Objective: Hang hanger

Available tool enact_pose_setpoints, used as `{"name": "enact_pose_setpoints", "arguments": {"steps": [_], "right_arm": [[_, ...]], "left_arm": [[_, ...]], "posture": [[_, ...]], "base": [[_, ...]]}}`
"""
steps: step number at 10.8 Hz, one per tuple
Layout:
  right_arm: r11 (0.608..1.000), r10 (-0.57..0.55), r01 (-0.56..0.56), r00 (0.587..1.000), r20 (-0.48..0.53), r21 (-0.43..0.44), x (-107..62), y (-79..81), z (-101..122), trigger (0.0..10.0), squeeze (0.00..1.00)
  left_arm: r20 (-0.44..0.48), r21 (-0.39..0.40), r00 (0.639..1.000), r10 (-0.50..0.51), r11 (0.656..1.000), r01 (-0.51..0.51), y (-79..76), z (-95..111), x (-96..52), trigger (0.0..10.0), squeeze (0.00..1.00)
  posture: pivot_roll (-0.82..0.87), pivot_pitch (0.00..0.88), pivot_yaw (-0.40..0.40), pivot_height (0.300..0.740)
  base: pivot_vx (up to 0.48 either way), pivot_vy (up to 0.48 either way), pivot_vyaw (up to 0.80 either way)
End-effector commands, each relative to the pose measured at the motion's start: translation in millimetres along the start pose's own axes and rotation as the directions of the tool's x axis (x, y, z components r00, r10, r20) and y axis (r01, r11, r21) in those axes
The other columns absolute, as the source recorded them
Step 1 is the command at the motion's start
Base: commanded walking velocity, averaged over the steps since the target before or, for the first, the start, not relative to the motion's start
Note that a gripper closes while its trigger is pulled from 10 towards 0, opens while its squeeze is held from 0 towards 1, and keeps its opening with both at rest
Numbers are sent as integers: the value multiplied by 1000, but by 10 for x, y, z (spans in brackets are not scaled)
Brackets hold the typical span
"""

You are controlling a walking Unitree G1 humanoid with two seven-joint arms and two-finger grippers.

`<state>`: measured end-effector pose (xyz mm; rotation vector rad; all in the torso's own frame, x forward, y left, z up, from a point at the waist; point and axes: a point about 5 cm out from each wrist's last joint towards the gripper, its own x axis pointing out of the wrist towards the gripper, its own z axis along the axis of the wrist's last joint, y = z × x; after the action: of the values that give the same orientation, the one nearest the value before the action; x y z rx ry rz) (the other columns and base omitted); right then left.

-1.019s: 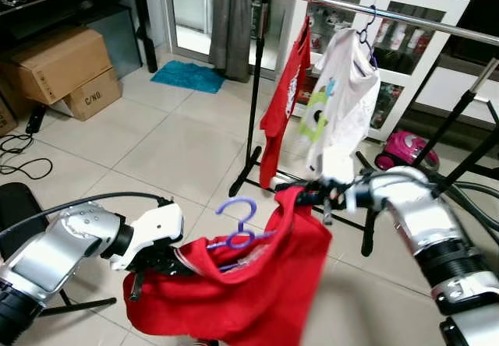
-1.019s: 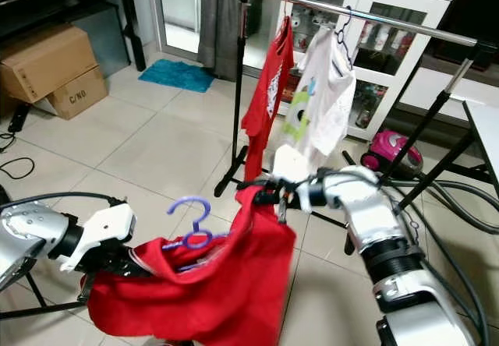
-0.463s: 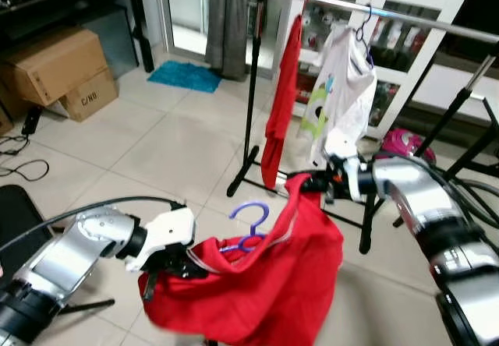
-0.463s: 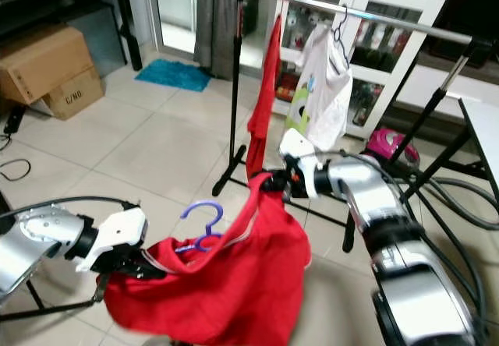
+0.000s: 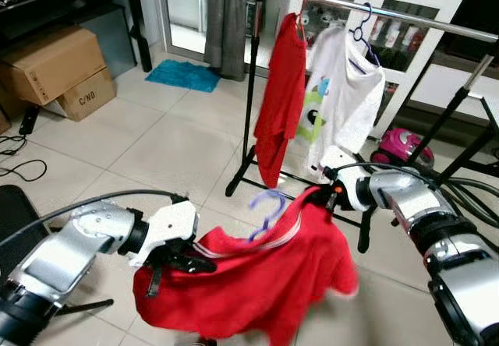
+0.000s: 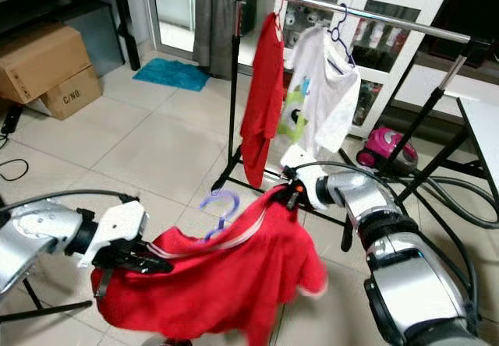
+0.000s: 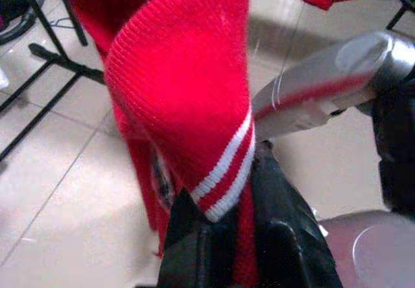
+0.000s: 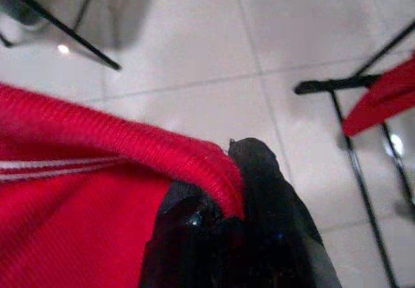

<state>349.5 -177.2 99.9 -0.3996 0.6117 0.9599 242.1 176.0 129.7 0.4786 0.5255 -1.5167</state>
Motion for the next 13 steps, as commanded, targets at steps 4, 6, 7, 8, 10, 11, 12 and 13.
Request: {"name": "enact_pose_setpoints", "arguments": {"steps": [4,6,7,8,10,11,12,13], "right_arm": [[983,92,-102,993,-67,-154,-212,-70,-46,10000,1000],[919,241,-273,960,-142,-284,-338,-28,-47,10000,1000],[886,261,-301,953,-155,-354,-377,-27,-3,10000,1000],[861,277,-320,947,-164,-396,-406,-28,38,10000,1000],[804,323,-402,914,-246,-439,-513,-53,93,10000,1000],[788,342,-444,892,-296,-427,-561,-61,68,10000,1000],[760,362,-497,859,-361,-419,-620,-68,47,10000,1000],[733,369,-523,842,-392,-434,-645,-65,51,10000,1000]], "left_arm": [[55,6,998,-40,999,40,-60,79,-69,0,0],[41,-1,998,-51,999,51,-72,67,-88,0,0],[33,2,998,-60,998,60,-72,65,-87,0,0],[28,5,997,-66,998,66,-69,65,-83,0,0],[22,8,997,-70,998,70,-60,67,-72,0,0],[22,7,997,-72,997,72,-67,63,-66,0,0],[19,5,997,-70,998,70,-73,51,-69,0,0],[16,2,998,-60,998,60,-67,45,-77,0,0]], "posture": [[119,0,-77,740],[113,0,-71,740],[112,0,-70,740],[112,0,-67,740],[109,0,-72,740],[109,0,-77,740],[109,0,-80,740],[112,0,-90,740]], "base": [[0,0,0],[0,0,0],[0,0,0],[0,0,0],[0,0,0],[0,0,0],[0,0,0],[0,0,0]]}}
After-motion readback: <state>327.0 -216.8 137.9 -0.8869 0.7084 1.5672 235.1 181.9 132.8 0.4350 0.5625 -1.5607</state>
